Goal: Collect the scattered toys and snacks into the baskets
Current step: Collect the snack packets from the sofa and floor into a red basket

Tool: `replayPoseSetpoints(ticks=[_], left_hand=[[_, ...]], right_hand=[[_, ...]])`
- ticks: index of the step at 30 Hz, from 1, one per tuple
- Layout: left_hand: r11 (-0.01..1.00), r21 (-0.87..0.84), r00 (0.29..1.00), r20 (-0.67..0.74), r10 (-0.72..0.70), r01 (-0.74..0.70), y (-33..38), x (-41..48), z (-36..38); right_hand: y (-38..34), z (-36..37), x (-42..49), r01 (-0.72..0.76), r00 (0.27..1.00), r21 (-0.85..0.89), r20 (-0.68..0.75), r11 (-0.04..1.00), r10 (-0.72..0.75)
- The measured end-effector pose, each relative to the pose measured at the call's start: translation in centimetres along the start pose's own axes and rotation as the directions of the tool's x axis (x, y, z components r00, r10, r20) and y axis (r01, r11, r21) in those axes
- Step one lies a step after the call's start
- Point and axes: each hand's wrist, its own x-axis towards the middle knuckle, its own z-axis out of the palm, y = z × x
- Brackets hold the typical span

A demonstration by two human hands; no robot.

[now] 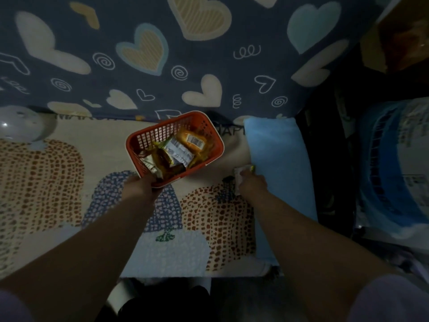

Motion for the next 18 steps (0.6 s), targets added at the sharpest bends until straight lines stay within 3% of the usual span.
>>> replayPoseSetpoints(ticks=[2,5,8,11,12,14,16,18], left_hand=[[1.0,0.0,1.0,-0.004,0.013,-0.013,-0.6,0.2,-0.4],[1.0,0.017,1.0,0.002,0.004,-0.004,-1.3,0.7,-1.3],[1.0,0.023,1.0,-0.027,-0.004,0.004,-1.9,1.6,-2.1],[1.0,0.029,1.0,-0.031,-0.005,0.006,-2.2,1.9,-2.7],[1.0,0.029,0.999,-0.04,-0.005,0.006,-2.2,1.9,-2.9],[0.999,0.044,0.998,-0.056,-0.015,0.017,-2.2,2.0,-3.6],[0.998,0.065,0.998,-0.068,-0.019,0.024,-1.9,2.2,-4.1],[0.997,0.061,0.996,-0.079,-0.033,0.038,-1.6,2.2,-4.7]], right_hand=[[0.4,1.3,1.4,-0.028,0.999,0.012,0.018,1.0,0.027],[0.8,2.8,3.1,-0.058,0.998,0.163,-0.026,0.985,0.063],[0.2,2.8,3.6,0.037,0.994,0.1,0.1,0.994,-0.048],[-0.3,2.7,3.4,0.091,0.989,0.161,0.102,0.983,-0.108],[-0.7,2.7,3.0,0.104,0.993,0.224,0.036,0.969,-0.114],[-1.3,2.7,2.2,0.191,0.961,0.313,-0.252,0.93,-0.112],[-2.8,2.2,0.3,0.378,0.835,0.274,-0.514,0.884,-0.198],[-5.6,1.4,-2.2,0.565,0.735,0.265,-0.592,0.782,-0.331]])
